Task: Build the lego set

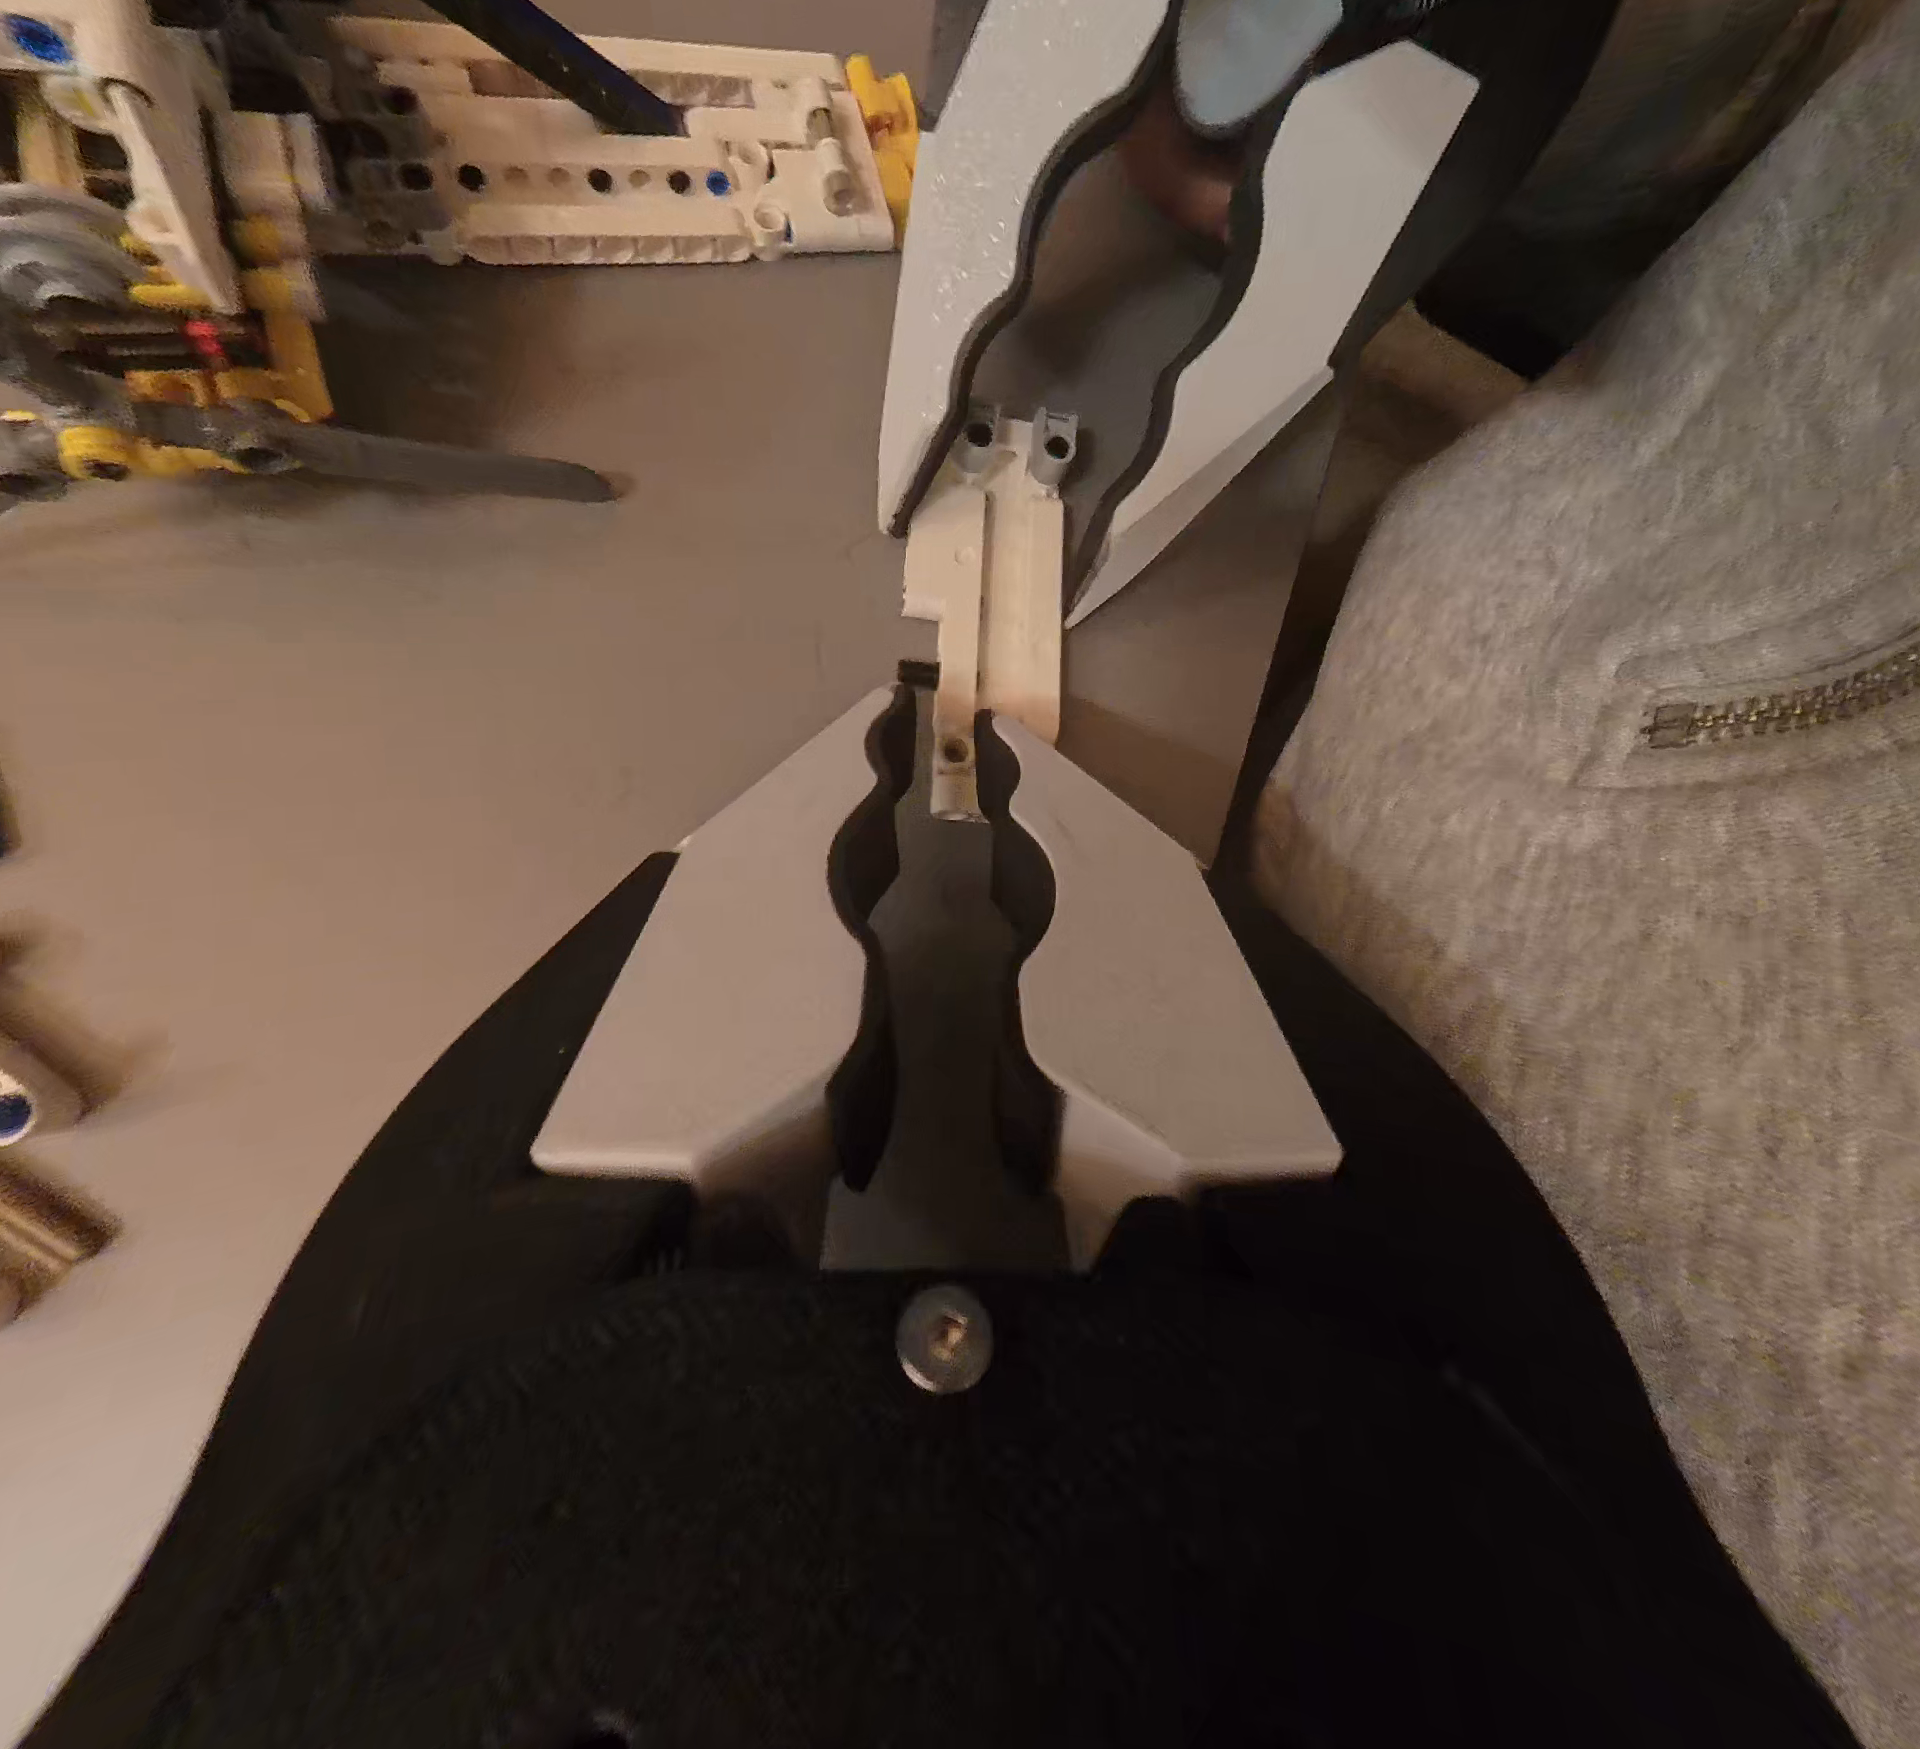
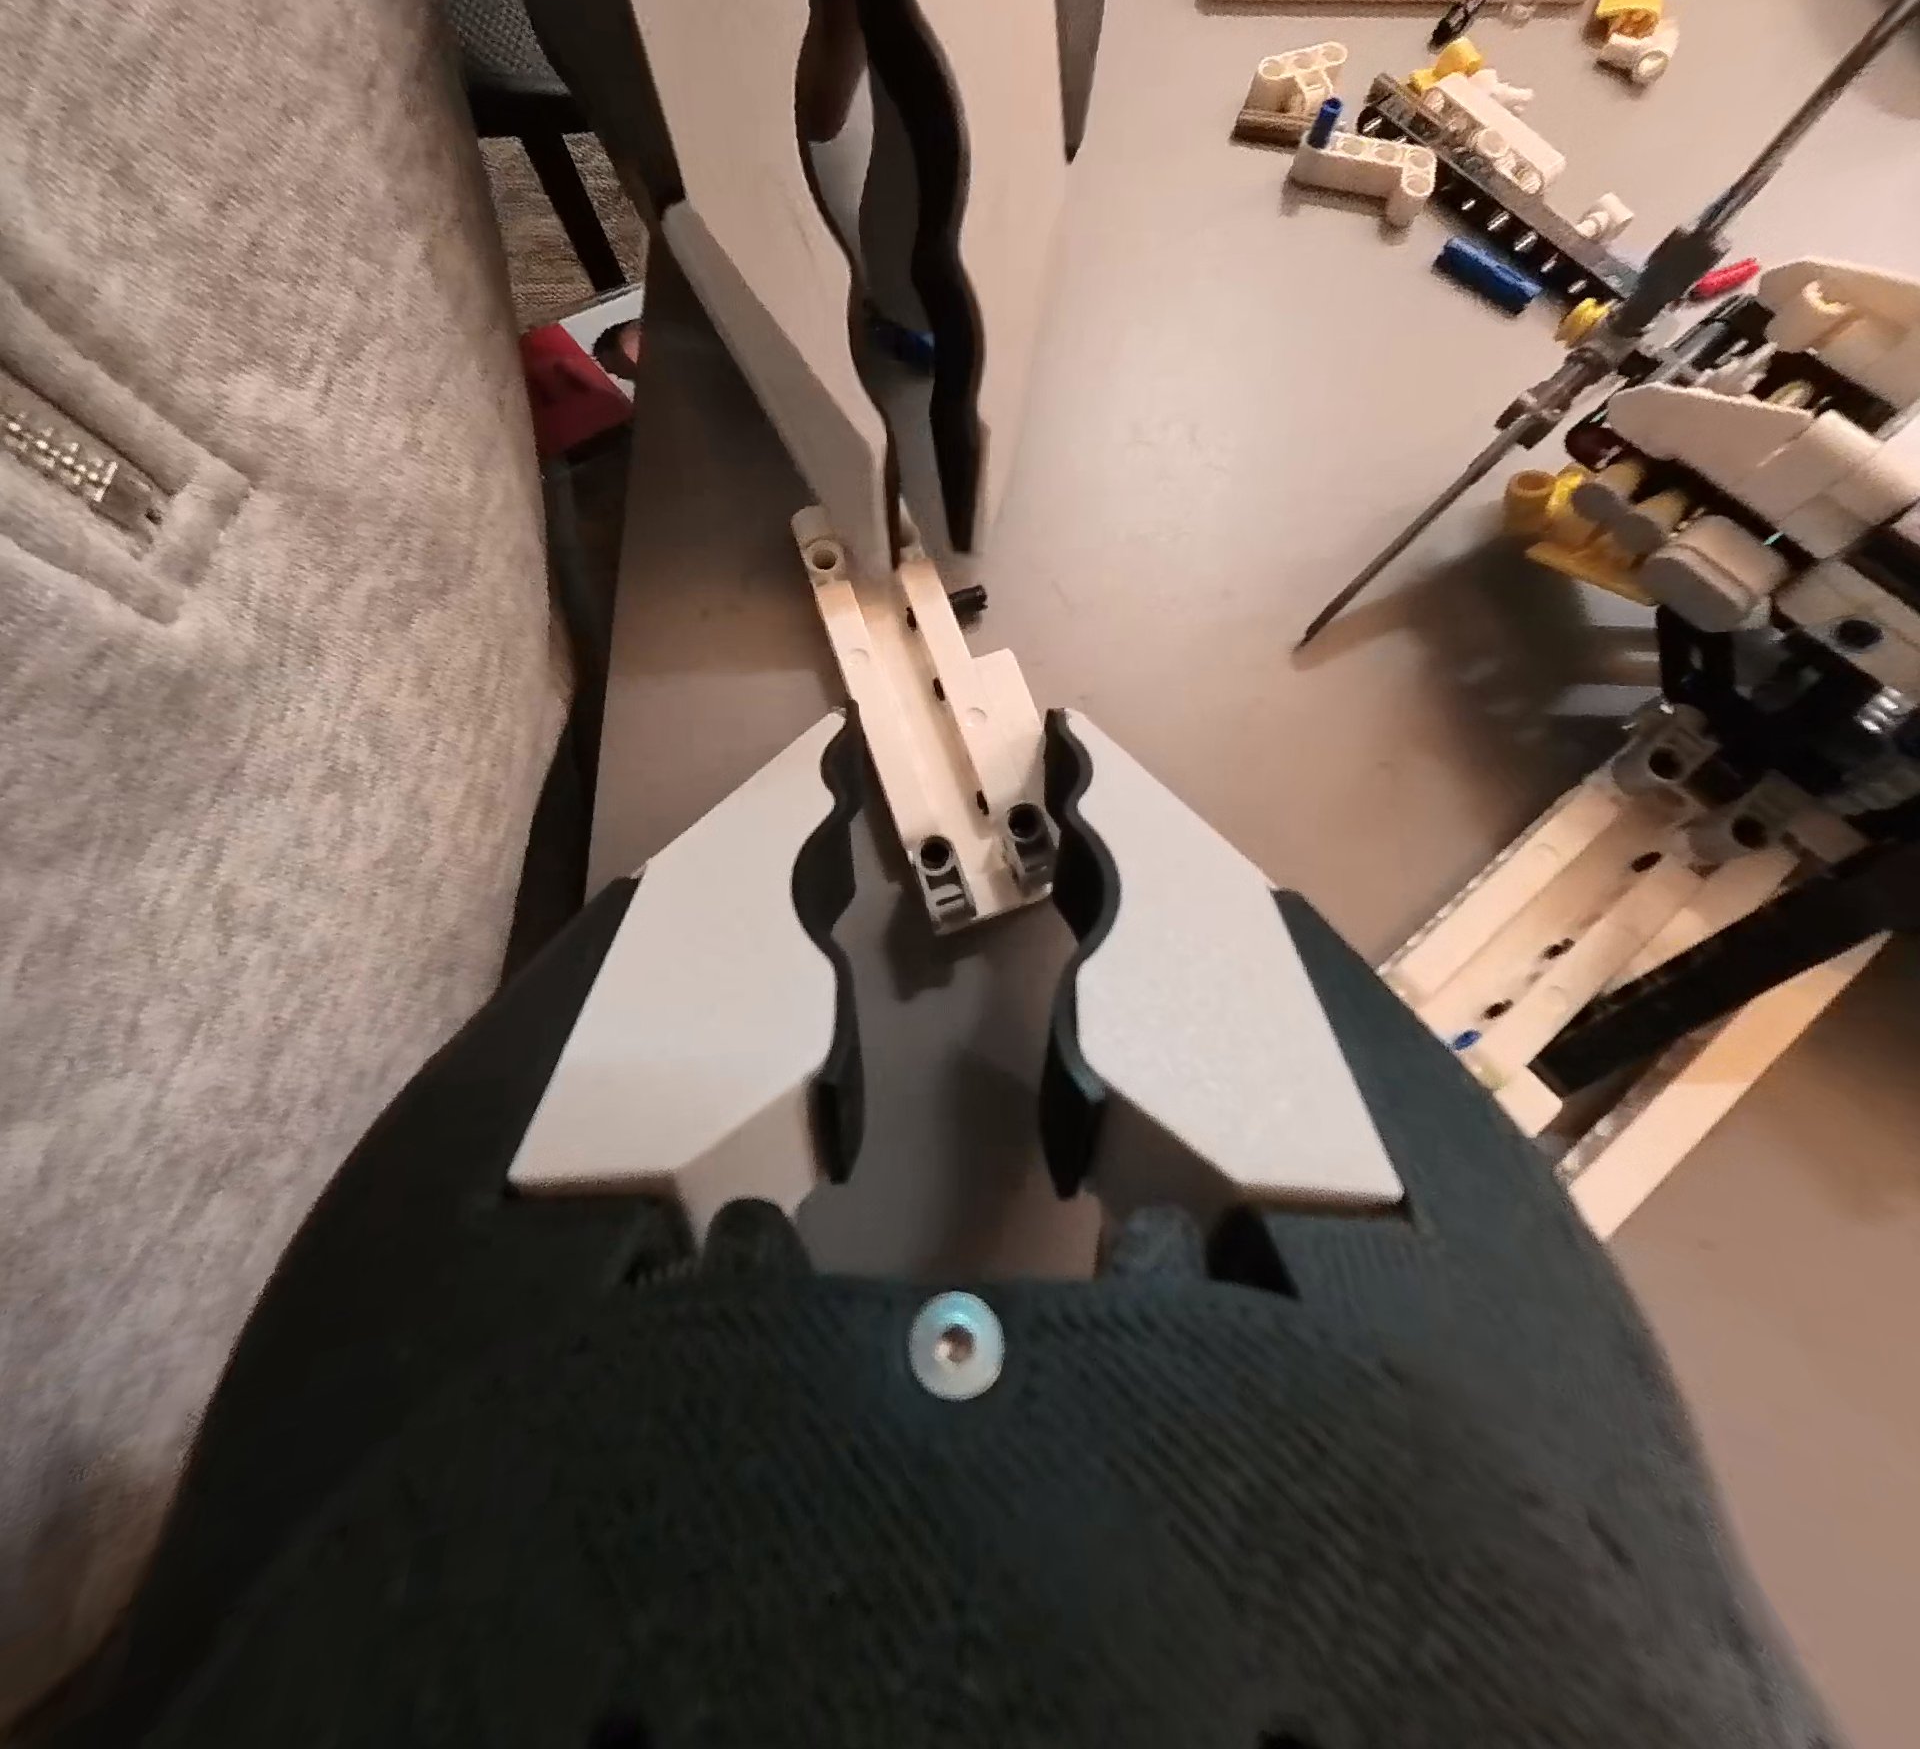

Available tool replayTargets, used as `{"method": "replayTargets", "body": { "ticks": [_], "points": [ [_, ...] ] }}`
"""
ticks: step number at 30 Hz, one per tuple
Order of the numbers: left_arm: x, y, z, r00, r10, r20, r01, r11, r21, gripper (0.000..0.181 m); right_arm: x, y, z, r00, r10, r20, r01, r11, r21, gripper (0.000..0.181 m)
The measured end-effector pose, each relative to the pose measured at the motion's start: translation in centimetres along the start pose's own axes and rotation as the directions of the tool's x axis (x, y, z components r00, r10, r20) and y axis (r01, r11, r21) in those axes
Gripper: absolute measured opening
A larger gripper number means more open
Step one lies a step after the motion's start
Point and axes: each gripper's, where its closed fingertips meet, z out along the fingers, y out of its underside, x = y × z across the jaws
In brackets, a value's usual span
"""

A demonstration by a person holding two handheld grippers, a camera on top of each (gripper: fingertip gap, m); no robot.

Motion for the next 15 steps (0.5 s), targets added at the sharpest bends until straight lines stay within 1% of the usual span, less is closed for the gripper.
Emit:
{"method": "replayTargets", "body": {
  "ticks": [3, 5, 7, 9, 11, 12, 14, 15],
  "points": [
    [-1.0, -0.8, -1.1, 0.999, -0.026, 0.04, 0.024, 0.997, 0.067, 0.014, 0.0, 0.0, 0.0, 1.0, 0.009, 0.009, -0.009, 1.0, 0.002, 0.034],
    [-2.8, -1.3, -2.3, 0.991, -0.056, 0.123, 0.043, 0.993, 0.107, 0.022, 0.0, 0.0, 0.0, 1.0, 0.009, 0.01, -0.009, 1.0, 0.003, 0.034],
    [-6.0, -1.6, -4.0, 0.954, -0.109, 0.281, 0.066, 0.985, 0.158, 0.023, 0.0, 0.0, 0.0, 1.0, 0.005, 0.003, -0.005, 1.0, 0.002, 0.034],
    [-9.2, -1.5, -5.8, 0.882, -0.15, 0.446, 0.075, 0.981, 0.181, 0.026, 0.1, 0.0, 0.0, 1.0, -0.005, -0.009, 0.005, 1.0, 0.001, 0.034],
    [-11.4, -1.1, -7.2, 0.802, -0.15, 0.578, 0.059, 0.983, 0.174, 0.028, 0.1, 0.0, 0.1, 1.0, -0.014, -0.024, 0.014, 1.0, -0.001, 0.034],
    [-12.0, -0.8, -7.4, 0.777, -0.132, 0.616, 0.048, 0.987, 0.151, 0.031, 0.1, 0.0, 0.1, 0.999, -0.015, -0.03, 0.015, 1.0, -0.002, 0.034],
    [-12.9, 0.1, -7.3, 0.744, -0.094, 0.662, 0.041, 0.995, 0.095, 0.03, 0.2, 0.0, 0.1, 0.999, -0.015, -0.04, 0.015, 1.0, -0.002, 0.034],
    [-13.1, 0.5, -7.0, 0.739, -0.084, 0.668, 0.049, 0.996, 0.072, 0.029, 0.2, 0.0, 0.1, 0.999, -0.015, -0.045, 0.015, 1.0, -0.002, 0.035]
  ]
}}
